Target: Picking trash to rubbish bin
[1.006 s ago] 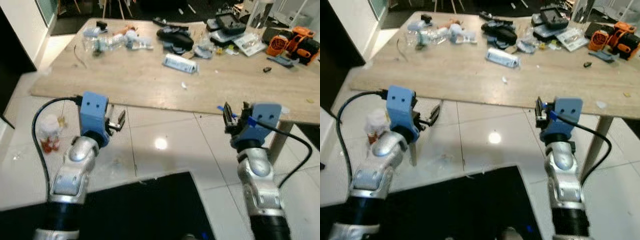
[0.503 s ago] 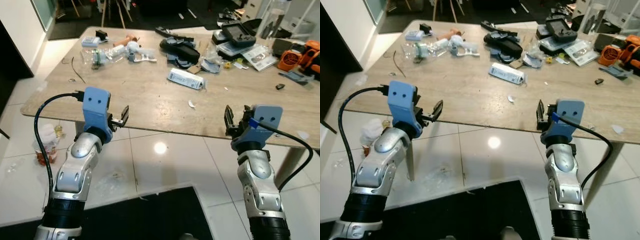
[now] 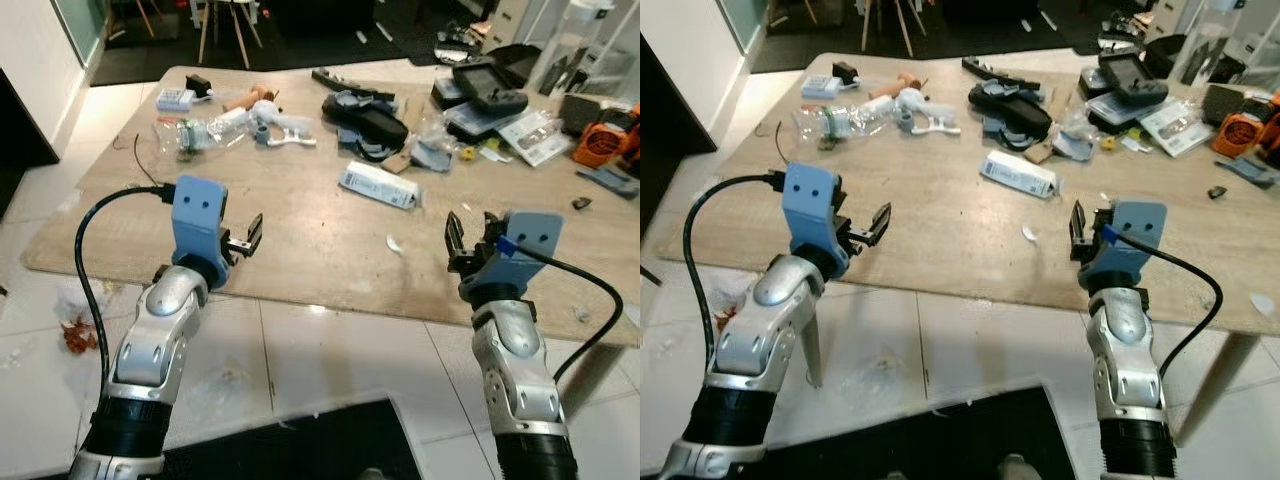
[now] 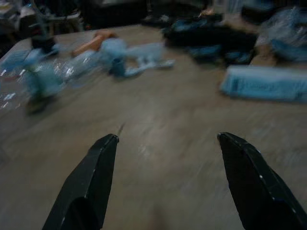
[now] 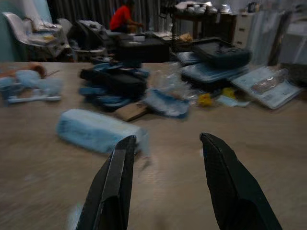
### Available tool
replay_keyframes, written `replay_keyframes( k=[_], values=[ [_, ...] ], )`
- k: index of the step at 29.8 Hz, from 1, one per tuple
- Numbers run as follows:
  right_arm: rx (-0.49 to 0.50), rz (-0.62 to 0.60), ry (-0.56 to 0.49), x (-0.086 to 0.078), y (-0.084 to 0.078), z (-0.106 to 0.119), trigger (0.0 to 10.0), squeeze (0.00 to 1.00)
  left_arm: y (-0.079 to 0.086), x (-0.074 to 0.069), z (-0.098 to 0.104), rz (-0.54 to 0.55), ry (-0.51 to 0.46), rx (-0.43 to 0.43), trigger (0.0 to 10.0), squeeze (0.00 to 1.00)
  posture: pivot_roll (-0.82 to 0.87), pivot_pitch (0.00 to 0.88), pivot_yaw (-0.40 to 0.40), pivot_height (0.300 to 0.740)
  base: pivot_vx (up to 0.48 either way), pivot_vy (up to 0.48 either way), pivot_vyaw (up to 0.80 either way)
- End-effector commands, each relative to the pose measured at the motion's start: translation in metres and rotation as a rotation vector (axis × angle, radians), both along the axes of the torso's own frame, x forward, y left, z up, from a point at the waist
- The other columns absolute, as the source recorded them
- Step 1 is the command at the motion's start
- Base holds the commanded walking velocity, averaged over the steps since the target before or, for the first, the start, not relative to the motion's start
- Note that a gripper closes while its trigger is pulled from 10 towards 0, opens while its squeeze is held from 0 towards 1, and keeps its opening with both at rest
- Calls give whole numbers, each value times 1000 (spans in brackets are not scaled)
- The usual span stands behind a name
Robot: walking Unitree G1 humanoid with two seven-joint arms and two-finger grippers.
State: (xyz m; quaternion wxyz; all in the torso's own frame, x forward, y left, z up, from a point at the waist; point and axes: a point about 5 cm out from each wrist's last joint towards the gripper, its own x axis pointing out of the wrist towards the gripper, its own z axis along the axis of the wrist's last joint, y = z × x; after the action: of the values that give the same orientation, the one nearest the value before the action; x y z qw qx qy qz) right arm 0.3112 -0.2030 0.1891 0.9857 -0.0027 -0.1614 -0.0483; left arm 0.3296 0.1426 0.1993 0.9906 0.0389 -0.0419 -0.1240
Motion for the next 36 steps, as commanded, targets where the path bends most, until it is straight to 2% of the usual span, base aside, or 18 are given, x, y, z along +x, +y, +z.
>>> replay_keyframes(
  k=[1,20,31,34,35,36],
  values=[
    [5,4,-9,-1,0,2,10000,0,4,-2,-4,14,11,2,10000,0,-22,142,35,740,428,0,0],
    [12,16,-19,3,2,4,10000,0,3,0,1,-7,-9,22,10000,0,-12,104,37,740,426,0,0],
    [31,45,-7,5,7,2,10000,0,6,1,3,20,-27,30,10000,0,-10,101,43,740,0,0,0],
    [46,123,37,8,11,-1,10000,0,5,1,5,-1,-20,27,10000,0,-10,104,48,740,0,0,0],
    [40,164,51,9,14,-2,10000,90,4,1,6,-19,-20,29,10000,0,-10,106,49,740,0,0,0],
    [40,164,51,9,14,-2,10000,90,4,1,6,-19,-20,29,10000,0,-10,106,49,740,0,0,0]
  ],
)
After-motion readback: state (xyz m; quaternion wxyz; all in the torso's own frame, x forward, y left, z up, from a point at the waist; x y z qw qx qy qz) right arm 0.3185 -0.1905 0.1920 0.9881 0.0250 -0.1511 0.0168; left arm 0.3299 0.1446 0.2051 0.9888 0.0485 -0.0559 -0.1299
